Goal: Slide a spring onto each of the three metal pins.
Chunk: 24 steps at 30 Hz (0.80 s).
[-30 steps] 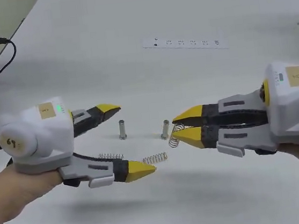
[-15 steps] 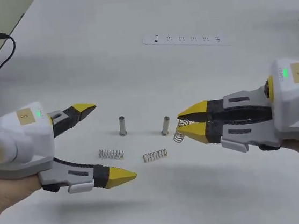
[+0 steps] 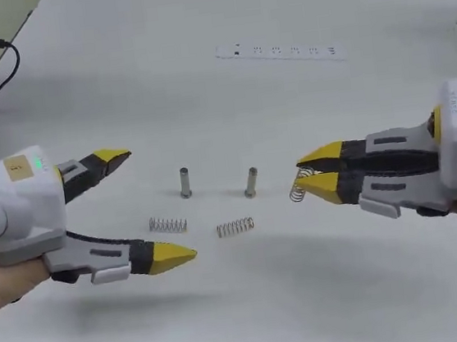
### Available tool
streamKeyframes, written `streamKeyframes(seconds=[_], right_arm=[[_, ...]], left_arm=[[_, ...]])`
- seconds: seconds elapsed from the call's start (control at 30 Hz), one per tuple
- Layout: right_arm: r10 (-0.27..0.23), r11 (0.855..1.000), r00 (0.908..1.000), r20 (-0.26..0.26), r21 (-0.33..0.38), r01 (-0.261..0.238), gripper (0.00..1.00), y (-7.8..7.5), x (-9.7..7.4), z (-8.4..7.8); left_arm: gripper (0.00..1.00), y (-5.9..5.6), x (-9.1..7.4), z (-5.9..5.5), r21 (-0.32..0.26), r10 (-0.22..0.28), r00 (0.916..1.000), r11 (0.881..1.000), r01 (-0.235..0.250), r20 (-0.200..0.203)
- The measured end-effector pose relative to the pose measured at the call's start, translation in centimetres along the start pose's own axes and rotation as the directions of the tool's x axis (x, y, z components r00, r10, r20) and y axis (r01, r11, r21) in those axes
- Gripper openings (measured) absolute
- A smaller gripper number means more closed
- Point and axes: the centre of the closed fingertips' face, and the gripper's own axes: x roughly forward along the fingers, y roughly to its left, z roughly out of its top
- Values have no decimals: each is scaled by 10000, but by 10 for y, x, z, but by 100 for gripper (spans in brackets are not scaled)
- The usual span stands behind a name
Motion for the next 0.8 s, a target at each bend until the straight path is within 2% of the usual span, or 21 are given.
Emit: streamKeyframes(seconds=[0.43,0.57,0.67,0.8], right_arm=[[-957,9952,9945,-417,175,965,7,-32,-15,-17],[-1297,9914,9900,-553,127,1306,7,-45,-18,-21],[-1574,9869,9864,-469,280,1588,7,-55,-21,-21],[-1906,9806,9793,-687,327,1932,7,-69,-22,-28]], left_arm=[[98,1,-4,-4,-160,93,9999,9998,-94,-52],[98,4,-5,-4,-198,206,9998,9996,-207,-42],[98,5,-7,-4,-240,257,9997,9994,-257,-18],[98,6,-8,-4,-321,282,9996,9991,-283,-18]])
